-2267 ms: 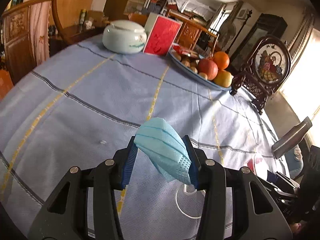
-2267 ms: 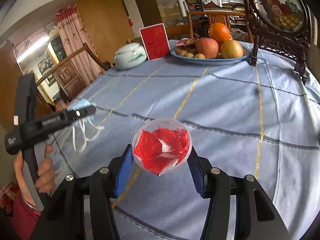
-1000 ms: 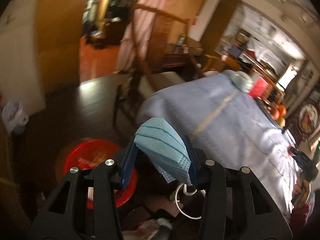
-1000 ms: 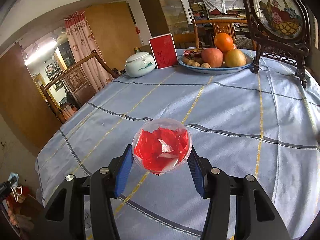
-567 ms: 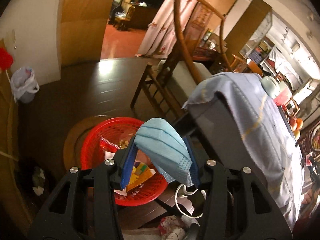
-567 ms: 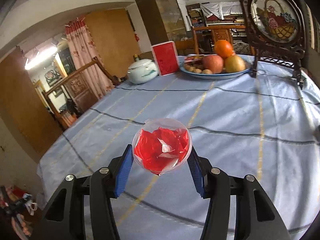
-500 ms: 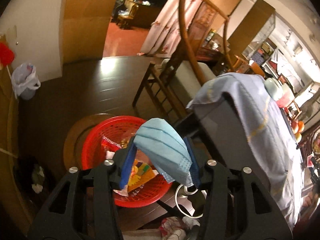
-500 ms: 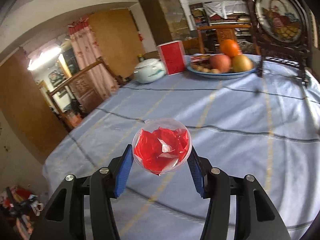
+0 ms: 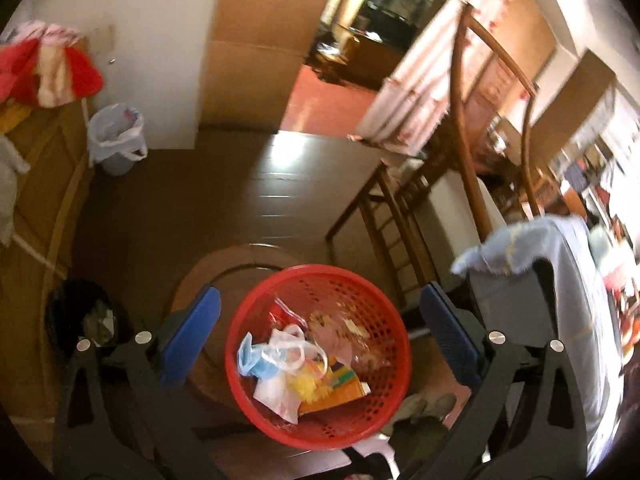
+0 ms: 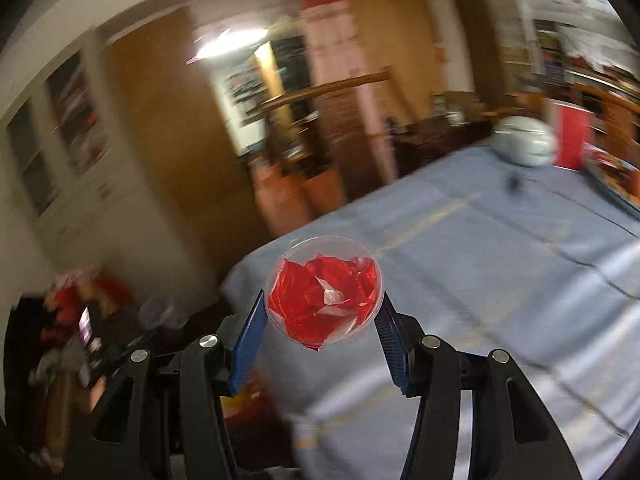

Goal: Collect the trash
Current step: 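Lower the clear cup over the red basket and open the right tool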

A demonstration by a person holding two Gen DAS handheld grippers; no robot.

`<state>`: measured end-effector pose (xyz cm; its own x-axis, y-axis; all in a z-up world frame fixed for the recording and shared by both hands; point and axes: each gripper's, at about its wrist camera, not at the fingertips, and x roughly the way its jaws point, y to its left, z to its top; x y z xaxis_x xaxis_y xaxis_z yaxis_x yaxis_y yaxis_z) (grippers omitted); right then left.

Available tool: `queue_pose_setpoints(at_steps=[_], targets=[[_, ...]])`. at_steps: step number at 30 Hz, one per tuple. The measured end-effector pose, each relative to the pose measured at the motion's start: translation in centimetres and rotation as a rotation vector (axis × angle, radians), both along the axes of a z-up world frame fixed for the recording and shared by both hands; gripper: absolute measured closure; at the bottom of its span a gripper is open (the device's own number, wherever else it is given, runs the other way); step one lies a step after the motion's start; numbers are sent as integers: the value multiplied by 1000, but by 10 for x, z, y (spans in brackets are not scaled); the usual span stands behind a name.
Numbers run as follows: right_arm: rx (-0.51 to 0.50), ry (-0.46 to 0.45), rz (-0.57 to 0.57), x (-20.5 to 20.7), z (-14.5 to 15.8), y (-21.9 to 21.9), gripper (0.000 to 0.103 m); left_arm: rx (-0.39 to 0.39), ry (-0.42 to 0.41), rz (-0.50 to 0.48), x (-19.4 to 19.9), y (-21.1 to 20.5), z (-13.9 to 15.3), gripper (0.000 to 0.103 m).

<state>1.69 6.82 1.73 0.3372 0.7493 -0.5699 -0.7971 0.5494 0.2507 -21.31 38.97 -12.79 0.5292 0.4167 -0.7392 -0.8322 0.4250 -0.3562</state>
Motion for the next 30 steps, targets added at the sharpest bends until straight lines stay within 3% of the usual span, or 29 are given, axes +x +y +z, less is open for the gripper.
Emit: queue_pose_setpoints(at_steps=[4, 12, 13, 20, 30], targets=[[-56, 41, 157, -32, -14, 64, 49, 16, -6, 92, -10, 13, 0, 7], [-156, 108, 361, -62, -46, 162, 48, -13, -34, 198, -31, 36, -9, 7], [-168, 114, 376, -65, -50, 170, 41, -22, -34, 206, -33, 39, -12, 7], [-183, 137, 366, -66, -68, 170, 38, -69, -36, 215, -33, 44, -24, 7], [-168, 87, 256, -57, -67, 122, 34, -35, -38, 115, -11, 17, -4, 7]])
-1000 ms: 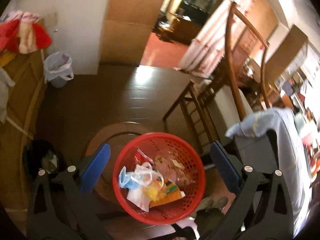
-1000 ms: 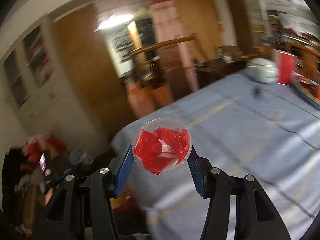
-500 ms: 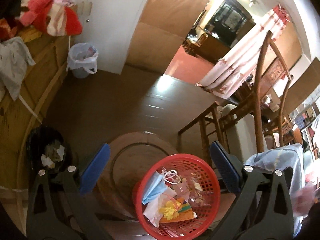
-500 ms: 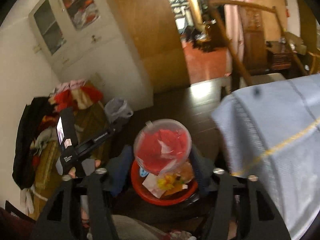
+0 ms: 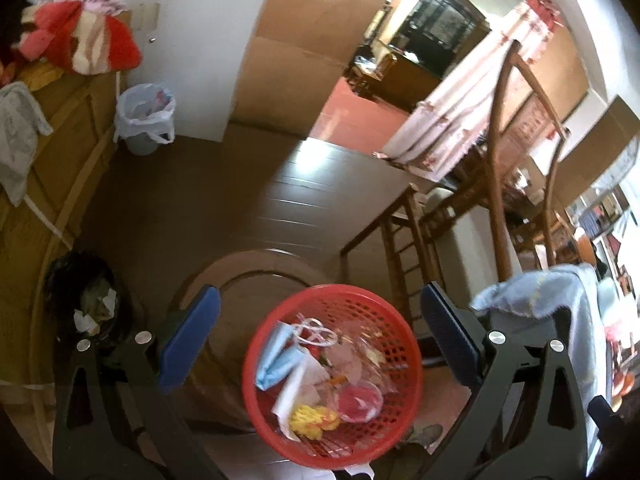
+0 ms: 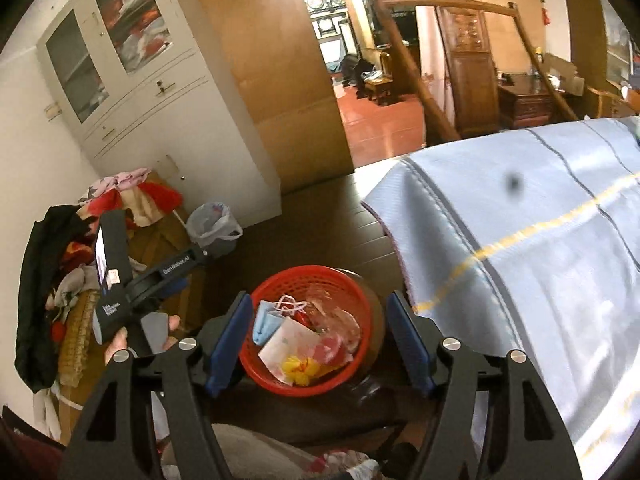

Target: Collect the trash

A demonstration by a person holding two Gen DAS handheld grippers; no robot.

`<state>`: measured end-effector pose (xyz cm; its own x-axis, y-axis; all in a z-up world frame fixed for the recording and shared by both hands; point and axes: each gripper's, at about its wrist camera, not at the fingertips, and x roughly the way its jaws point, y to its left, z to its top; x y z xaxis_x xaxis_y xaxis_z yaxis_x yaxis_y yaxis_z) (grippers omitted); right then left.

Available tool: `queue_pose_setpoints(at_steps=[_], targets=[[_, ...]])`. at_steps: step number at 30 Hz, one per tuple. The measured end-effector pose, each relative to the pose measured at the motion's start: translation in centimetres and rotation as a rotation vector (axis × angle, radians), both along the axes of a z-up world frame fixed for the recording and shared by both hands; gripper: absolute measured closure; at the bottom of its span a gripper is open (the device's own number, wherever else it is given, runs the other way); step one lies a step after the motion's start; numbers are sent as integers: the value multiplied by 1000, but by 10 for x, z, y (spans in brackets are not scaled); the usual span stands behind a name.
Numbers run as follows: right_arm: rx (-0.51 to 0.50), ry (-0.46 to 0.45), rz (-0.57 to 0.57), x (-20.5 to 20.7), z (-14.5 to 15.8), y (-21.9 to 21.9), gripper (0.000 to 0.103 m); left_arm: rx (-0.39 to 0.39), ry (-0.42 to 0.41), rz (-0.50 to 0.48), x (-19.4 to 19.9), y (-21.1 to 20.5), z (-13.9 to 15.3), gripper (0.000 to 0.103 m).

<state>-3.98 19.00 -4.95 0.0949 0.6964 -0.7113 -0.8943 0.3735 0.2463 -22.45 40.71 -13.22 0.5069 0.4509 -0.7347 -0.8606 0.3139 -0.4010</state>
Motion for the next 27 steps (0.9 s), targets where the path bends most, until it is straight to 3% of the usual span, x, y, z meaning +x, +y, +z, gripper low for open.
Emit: queue_pose_setpoints(at_steps=[6, 10, 14, 18, 21, 27], targets=[[28, -112, -18, -19, 15, -35, 29, 50, 24, -87, 9, -24, 32, 7], [82, -121, -23, -28, 30, -57, 28, 99, 59, -128, 7, -45, 54, 7], [141, -109, -29, -32, 42, -74, 24, 186, 152, -155, -9, -76, 76, 7], [167, -73, -35, -35, 45, -82, 21, 197, 243, -167, -28, -102, 73, 7], [145, -37, -51, -37, 37, -80, 16, 167, 259, -162, -41, -114, 62, 7], [-16, -31, -89, -45, -9, -64, 16, 192, 307, -189, -32, -117, 40, 7]])
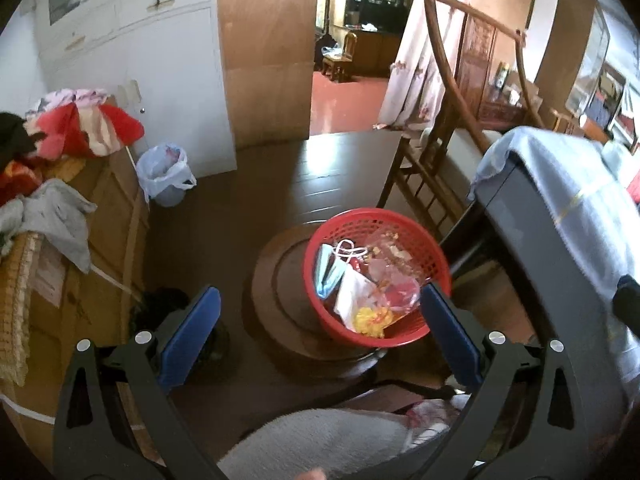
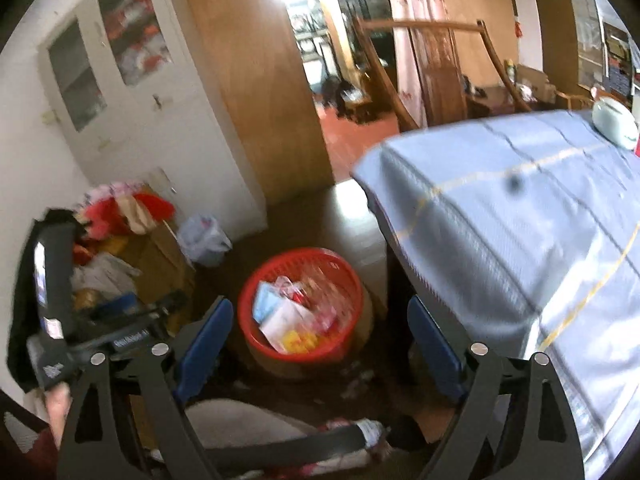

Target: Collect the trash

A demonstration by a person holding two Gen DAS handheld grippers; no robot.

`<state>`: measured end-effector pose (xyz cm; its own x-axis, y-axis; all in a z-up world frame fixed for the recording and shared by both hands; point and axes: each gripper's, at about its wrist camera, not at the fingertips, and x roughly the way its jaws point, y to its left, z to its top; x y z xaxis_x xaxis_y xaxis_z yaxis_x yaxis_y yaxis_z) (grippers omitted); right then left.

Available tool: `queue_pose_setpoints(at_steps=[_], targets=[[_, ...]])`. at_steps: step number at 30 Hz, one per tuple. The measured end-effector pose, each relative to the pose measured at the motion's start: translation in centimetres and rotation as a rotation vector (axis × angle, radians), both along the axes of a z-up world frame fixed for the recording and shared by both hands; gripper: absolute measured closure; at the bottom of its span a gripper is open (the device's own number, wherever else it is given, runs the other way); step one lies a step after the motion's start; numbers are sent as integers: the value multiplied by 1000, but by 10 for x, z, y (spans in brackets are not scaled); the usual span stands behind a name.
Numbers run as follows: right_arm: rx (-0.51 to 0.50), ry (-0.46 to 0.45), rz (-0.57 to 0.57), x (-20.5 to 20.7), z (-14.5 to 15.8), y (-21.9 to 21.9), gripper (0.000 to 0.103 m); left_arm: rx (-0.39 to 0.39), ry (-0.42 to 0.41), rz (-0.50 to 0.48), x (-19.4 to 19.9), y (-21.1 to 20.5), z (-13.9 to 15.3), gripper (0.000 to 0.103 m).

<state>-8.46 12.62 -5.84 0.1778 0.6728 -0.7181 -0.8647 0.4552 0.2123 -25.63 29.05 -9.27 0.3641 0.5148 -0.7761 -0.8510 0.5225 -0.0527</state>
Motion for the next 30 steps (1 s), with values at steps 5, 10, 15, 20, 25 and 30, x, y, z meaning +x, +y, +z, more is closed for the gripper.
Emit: queue_pose_setpoints(at_steps=[5, 10, 15, 20, 25, 30], targets=[[-127, -15, -12, -5, -34, 24, 16, -31, 11, 7, 5, 16, -23, 7], [-211, -40, 7, -11, -59, 50, 16, -74, 52, 33, 11, 31, -50, 7], [-236, -69, 15, -15, -72, 65, 16, -66, 87, 55, 14, 36, -63, 7], [-208, -85, 18, -17, -70, 63, 16, -10, 121, 46, 20, 28, -61, 7], [-166, -92, 2, -18, -62, 50, 16, 38, 121, 46, 22, 20, -52, 7], [-133, -89, -14, -20, -53, 35, 15, 77, 102, 35, 24, 10, -40, 7]])
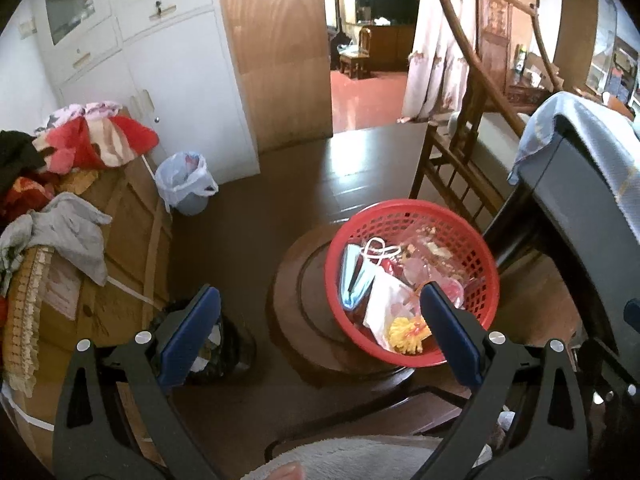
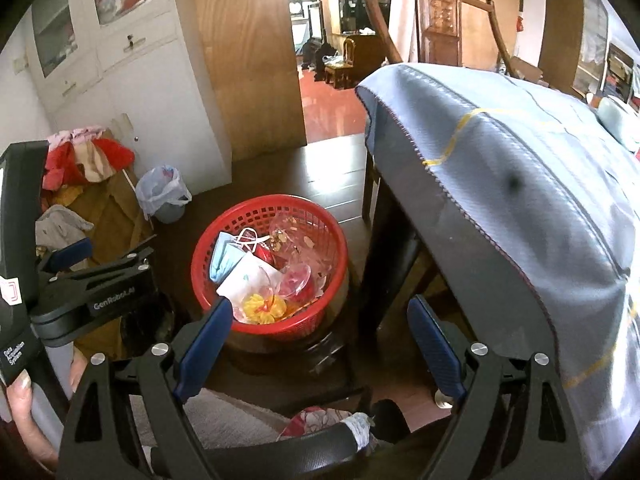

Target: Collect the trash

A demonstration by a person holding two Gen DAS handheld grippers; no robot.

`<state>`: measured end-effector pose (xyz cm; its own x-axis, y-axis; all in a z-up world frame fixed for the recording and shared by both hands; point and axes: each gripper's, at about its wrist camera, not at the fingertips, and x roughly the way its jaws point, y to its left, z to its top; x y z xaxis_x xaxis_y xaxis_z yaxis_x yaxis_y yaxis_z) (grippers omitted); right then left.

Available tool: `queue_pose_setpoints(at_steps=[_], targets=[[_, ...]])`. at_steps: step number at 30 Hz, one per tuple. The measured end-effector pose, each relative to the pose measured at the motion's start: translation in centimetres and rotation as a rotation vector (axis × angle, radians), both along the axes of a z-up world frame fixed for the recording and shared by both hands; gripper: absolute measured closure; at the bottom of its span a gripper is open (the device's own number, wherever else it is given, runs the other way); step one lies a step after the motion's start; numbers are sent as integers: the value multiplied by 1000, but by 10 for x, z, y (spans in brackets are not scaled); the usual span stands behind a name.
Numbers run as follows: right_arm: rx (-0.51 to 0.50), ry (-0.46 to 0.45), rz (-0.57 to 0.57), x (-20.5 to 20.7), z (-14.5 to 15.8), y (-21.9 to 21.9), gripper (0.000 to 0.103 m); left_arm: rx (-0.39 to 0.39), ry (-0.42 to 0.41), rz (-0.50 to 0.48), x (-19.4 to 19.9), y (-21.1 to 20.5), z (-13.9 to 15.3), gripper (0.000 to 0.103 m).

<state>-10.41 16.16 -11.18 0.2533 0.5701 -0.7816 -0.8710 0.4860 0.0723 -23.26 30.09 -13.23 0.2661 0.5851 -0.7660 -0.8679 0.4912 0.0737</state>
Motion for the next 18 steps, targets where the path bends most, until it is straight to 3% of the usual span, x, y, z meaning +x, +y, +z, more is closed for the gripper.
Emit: queue_pose_setpoints(at_steps=[13, 18], targets=[[105, -29, -48, -10, 28, -49, 15, 92, -70, -58, 0, -32, 45, 7], [115, -27, -61, -11, 30, -59, 15, 88, -87, -82, 0, -38, 53, 7]])
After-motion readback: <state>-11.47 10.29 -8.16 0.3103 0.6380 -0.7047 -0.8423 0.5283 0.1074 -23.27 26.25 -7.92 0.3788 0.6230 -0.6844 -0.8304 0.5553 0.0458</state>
